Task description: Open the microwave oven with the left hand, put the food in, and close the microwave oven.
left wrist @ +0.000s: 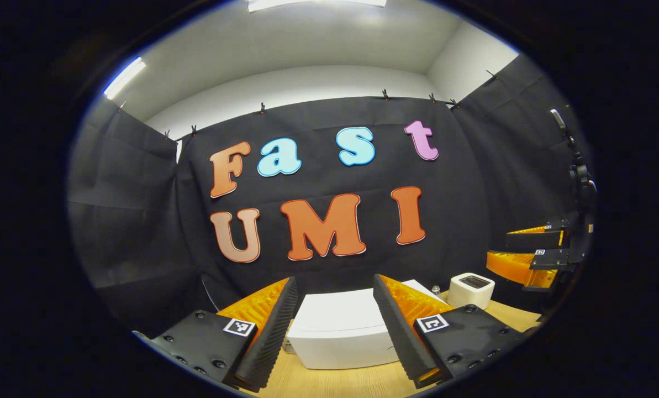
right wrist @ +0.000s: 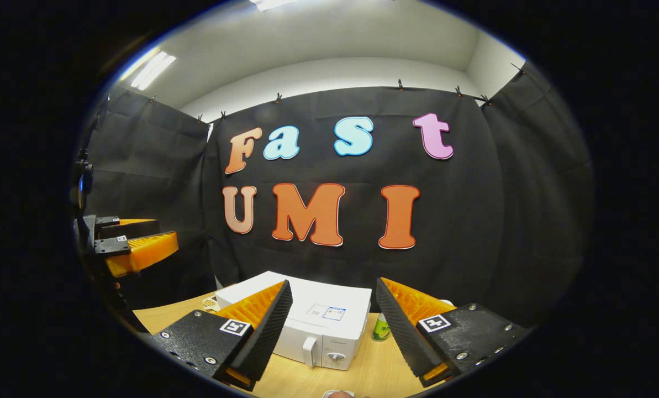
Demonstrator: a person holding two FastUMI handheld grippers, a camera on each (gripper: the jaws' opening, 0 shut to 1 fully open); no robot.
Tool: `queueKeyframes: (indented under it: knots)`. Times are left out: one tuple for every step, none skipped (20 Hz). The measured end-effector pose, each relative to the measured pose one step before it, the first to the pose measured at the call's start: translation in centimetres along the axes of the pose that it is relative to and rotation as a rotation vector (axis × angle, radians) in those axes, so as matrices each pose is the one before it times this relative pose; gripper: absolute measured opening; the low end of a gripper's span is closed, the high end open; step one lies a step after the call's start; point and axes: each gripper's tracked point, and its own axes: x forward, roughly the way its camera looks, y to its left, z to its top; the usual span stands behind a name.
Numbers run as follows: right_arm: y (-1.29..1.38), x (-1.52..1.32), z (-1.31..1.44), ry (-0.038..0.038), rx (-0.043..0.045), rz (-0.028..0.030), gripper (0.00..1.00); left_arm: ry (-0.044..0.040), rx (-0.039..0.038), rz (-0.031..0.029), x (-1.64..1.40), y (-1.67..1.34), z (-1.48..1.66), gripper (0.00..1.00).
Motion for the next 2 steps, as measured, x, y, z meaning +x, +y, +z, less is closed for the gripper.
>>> queueKeyframes:
  knots:
    - [0.054, 0.032, 0.088, 0.00356, 0.00216, -0.00301, 0.95, 0.00051, -0.00202, 0.00040, 0.002, 0.193, -0.016, 0.82]
    - [-0.091, -0.024, 0.081, -0.00046, 0.00149, -0.00127, 0.95, 0.00012, -0.00032, 0.00124, 0.154, 0.101, -0.070, 0.82]
